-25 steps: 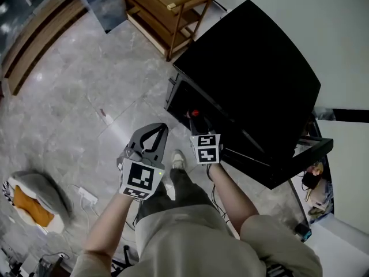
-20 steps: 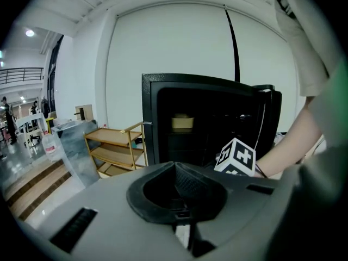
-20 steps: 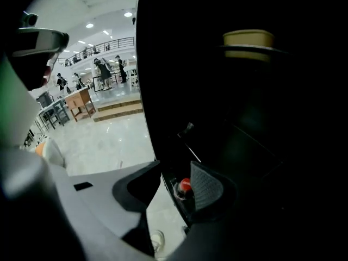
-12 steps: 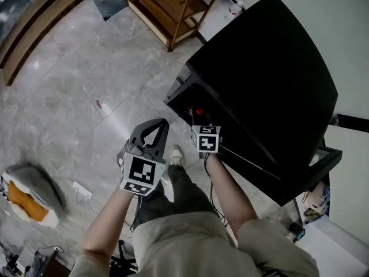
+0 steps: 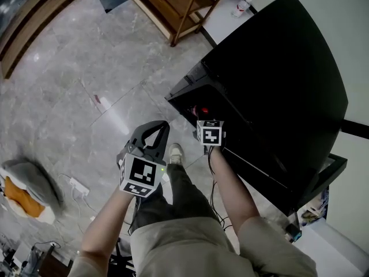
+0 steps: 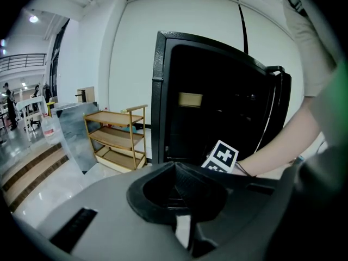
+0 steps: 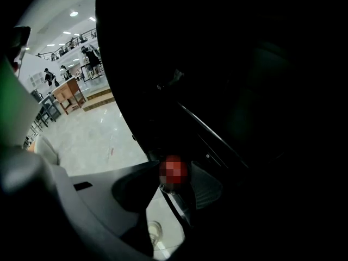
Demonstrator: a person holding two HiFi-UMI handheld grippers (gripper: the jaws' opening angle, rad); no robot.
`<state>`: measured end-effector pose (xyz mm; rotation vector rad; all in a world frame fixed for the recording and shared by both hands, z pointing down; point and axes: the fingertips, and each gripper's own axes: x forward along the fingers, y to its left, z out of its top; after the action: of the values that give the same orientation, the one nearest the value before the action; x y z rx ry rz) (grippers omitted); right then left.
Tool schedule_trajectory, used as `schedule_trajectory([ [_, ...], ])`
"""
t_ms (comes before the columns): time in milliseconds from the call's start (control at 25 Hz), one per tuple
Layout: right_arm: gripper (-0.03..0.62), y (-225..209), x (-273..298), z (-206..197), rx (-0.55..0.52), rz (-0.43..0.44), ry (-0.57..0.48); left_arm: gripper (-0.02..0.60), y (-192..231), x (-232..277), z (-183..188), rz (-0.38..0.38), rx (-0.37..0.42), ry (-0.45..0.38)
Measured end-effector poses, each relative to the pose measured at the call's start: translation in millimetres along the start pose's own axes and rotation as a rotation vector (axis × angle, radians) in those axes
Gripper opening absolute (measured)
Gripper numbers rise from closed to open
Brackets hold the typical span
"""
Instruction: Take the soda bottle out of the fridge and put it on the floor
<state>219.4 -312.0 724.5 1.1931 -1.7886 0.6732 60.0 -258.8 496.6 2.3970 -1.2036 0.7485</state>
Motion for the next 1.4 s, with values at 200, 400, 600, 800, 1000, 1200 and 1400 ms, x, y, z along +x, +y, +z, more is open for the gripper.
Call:
schedule_trajectory([
  [200,0.153,3.8,11.7,-5.3,0.014,0.028,0.005,0.006,6.6,3.4,-11.2,0.008,0.001,0.024],
  [400,0.121,5.2,12.5,-4.1,0.042,0.039,0.0,0.006,6.2,1.1,-19.5,0.006,-0.001,0.042],
  [600,0.115,6.1,10.4,-8.1,0.014,0.038,0.017,0.006,4.2,-5.7,-19.2,0.009,-0.006,0.03],
  [800,0.114,8.1,1.7,-9.5,-0.052,0.027,0.021,0.006,2.7,-13.6,-7.9,0.01,0.025,0.026],
  [1000,0.114,12.2,-29.1,5.3,-0.05,0.027,-0.002,0.006,8.7,-38.5,-2.5,0.06,-0.017,0.02],
  [1200,0.114,25.2,-75.7,34.8,-0.054,0.053,-0.053,0.006,12.2,-68.0,10.1,0.084,-0.016,0.009],
  [1400,0.114,36.7,-129.3,70.0,-0.074,0.084,-0.137,0.006,15.1,-94.3,30.5,0.106,0.011,-0.016],
])
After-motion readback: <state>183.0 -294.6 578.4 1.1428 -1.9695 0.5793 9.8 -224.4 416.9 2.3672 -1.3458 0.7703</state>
